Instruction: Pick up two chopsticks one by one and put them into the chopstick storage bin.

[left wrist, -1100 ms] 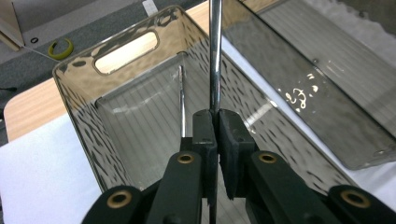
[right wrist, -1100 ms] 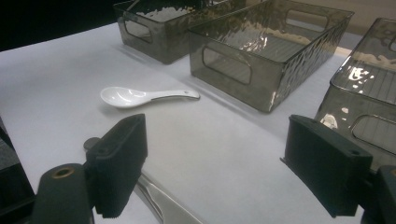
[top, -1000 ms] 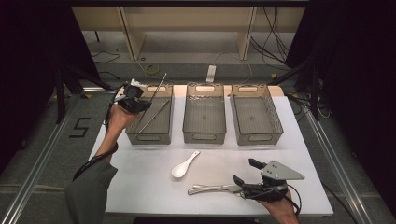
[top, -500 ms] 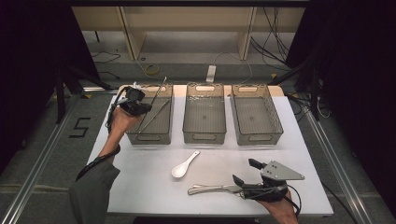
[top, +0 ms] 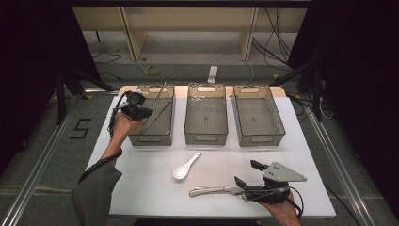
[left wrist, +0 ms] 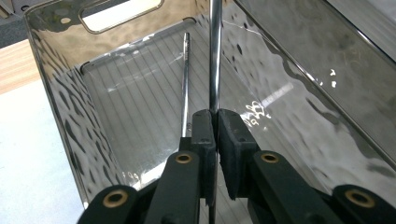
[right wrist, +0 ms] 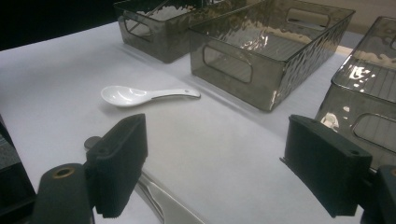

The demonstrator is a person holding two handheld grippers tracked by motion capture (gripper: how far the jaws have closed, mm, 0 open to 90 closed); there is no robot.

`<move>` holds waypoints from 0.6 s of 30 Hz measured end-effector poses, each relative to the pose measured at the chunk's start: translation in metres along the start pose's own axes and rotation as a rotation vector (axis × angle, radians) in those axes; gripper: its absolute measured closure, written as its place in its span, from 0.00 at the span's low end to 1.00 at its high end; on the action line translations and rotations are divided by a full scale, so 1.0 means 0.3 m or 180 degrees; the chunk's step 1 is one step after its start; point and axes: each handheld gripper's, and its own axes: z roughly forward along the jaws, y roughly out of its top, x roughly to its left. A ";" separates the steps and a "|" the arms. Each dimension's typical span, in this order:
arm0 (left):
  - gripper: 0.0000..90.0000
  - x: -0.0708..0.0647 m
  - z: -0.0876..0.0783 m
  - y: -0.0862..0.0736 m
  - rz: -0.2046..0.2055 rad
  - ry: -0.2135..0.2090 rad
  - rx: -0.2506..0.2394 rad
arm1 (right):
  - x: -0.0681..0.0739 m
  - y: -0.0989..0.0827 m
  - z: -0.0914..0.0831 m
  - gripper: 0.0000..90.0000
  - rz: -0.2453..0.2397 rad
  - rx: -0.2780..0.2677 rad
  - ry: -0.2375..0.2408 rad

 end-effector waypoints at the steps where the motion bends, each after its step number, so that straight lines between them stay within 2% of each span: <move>1: 0.87 0.003 -0.004 0.002 -0.0060 0.0005 -0.0023 | 0.000 0.000 0.000 0.25 0.0000 0.0001 0.0000; 6: 0.71 -0.009 -0.031 0.014 -0.0094 -0.0032 -0.0091 | -0.001 0.000 0.001 0.25 0.0002 0.0007 -0.0007; 7: 0.71 -0.014 -0.040 0.018 -0.0132 -0.0052 -0.0093 | -0.001 0.000 0.001 0.25 0.0002 0.0007 -0.0007; 8: 0.61 -0.023 -0.052 0.022 -0.0172 -0.0074 -0.0070 | 0.000 0.000 -0.001 0.25 -0.0003 0.0000 -0.0007; 11: 0.55 -0.052 -0.083 0.021 -0.0156 -0.0144 -0.0100 | 0.000 0.000 -0.001 0.25 0.0003 -0.0002 -0.0015; 12: 0.48 -0.060 -0.097 0.018 -0.0133 -0.0178 -0.0083 | -0.001 0.000 -0.003 0.25 -0.0001 -0.0001 -0.0021; 15: 0.42 -0.071 -0.124 0.003 -0.0233 -0.0258 -0.0071 | 0.000 0.000 -0.003 0.25 -0.0001 -0.0003 -0.0026; 18: 0.36 -0.091 -0.150 -0.016 -0.0245 -0.0320 -0.0103 | 0.000 -0.001 -0.002 0.25 -0.0003 0.0009 -0.0020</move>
